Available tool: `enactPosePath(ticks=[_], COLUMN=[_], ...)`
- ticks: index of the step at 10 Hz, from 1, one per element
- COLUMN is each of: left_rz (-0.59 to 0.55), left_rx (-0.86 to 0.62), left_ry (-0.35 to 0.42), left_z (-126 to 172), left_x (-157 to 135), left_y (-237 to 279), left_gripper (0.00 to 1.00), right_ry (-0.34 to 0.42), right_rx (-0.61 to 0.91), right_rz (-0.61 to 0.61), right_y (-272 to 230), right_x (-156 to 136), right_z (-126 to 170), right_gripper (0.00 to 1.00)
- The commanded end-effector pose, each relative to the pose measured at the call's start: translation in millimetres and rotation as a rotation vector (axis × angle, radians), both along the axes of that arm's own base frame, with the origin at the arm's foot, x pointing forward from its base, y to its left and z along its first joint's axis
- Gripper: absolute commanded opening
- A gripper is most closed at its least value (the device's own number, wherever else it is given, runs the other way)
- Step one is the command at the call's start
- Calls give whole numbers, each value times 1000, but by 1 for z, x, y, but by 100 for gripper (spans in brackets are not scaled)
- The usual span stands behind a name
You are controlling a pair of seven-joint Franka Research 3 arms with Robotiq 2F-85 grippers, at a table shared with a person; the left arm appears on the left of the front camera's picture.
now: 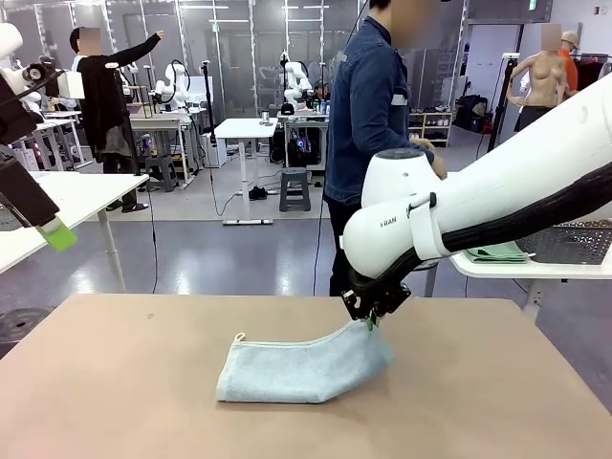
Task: Fold the towels and place them in the basket.
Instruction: When a person lays out a Towel with hook on the table, fold it in half twice.
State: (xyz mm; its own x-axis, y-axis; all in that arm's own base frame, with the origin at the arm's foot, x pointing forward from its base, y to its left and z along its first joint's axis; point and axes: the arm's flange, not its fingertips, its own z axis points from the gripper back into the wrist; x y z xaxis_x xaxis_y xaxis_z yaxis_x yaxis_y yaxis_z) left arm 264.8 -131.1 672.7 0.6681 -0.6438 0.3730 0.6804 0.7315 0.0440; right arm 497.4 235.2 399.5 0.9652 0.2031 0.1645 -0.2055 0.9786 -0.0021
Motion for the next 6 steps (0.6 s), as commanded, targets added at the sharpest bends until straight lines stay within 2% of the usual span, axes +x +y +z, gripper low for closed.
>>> enactPosePath(ticks=[1,6], left_rz=[-19,-19], left_rx=[7,7], left_ry=[4,4], left_z=[0,0], left_x=[0,0], left_y=[1,1], left_gripper=[100,100], right_ry=[3,7], right_rx=[19,14], right_rz=[52,167], right_y=[9,90], right_x=[-7,-15], right_z=[10,39], right_gripper=[0,0])
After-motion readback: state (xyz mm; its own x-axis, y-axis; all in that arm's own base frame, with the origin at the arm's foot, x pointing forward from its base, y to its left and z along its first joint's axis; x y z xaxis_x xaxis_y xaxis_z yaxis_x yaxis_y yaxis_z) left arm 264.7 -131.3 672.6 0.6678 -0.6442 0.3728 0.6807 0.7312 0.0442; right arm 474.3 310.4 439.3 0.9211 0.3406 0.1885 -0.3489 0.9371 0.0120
